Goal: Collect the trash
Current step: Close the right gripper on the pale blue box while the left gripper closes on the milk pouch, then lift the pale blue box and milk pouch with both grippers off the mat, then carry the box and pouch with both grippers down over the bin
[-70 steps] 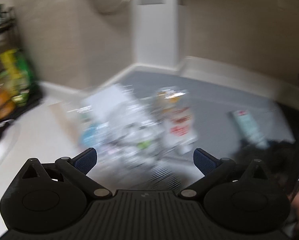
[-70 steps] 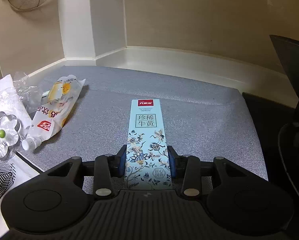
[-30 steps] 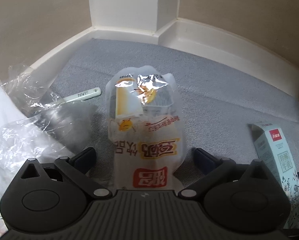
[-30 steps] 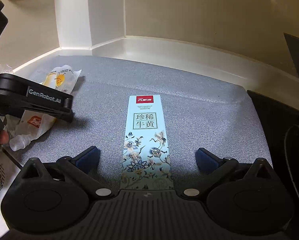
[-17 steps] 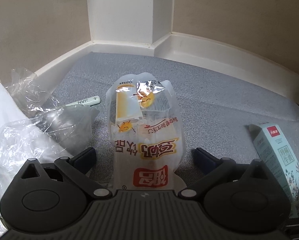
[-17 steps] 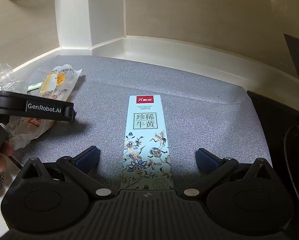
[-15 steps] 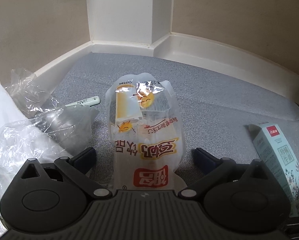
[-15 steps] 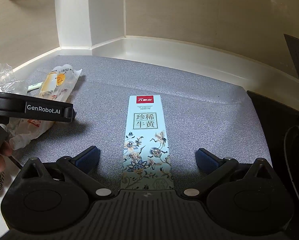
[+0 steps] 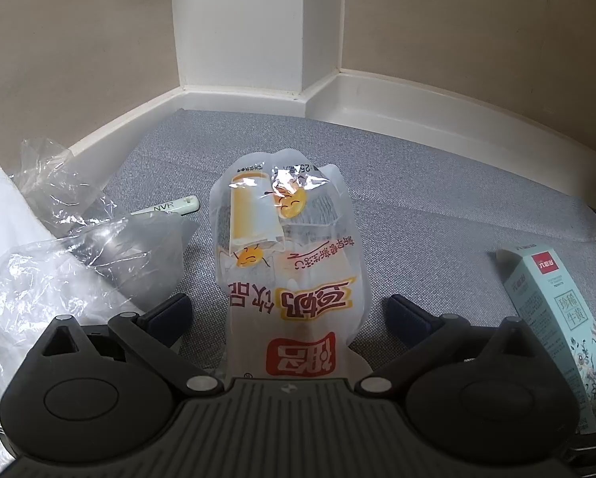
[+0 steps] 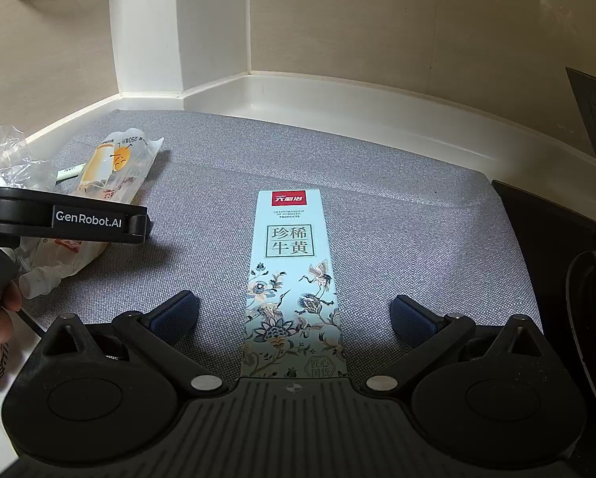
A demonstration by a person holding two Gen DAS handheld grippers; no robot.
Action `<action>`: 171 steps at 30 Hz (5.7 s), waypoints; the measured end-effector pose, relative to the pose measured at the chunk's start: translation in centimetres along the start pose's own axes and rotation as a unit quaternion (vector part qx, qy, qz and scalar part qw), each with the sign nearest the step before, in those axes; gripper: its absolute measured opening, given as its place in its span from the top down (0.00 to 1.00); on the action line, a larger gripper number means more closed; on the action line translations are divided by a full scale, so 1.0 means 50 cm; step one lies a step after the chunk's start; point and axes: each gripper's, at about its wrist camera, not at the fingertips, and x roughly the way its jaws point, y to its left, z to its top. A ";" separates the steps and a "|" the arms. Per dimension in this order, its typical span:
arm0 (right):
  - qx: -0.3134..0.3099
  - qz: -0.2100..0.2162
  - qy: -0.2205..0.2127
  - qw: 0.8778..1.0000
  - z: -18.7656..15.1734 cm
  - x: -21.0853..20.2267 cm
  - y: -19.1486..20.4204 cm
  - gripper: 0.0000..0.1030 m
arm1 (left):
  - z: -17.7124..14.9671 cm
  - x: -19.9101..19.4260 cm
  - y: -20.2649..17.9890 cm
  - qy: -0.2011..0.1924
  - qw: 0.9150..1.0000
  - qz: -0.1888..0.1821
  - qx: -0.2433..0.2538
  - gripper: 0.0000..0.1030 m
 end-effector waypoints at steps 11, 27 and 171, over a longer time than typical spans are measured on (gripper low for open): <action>0.000 0.000 0.000 1.000 0.000 0.000 0.001 0.00 | 0.013 0.000 -0.003 0.023 1.000 0.010 -0.009 0.00; 0.052 -0.015 -0.080 0.995 -0.008 -0.043 -0.030 0.60 | 0.032 -0.078 -0.027 0.008 1.000 -0.024 0.005 0.39; -0.182 0.244 0.056 0.951 -0.459 -0.537 0.305 0.60 | -0.704 -0.741 0.251 0.023 0.986 0.098 -0.136 0.39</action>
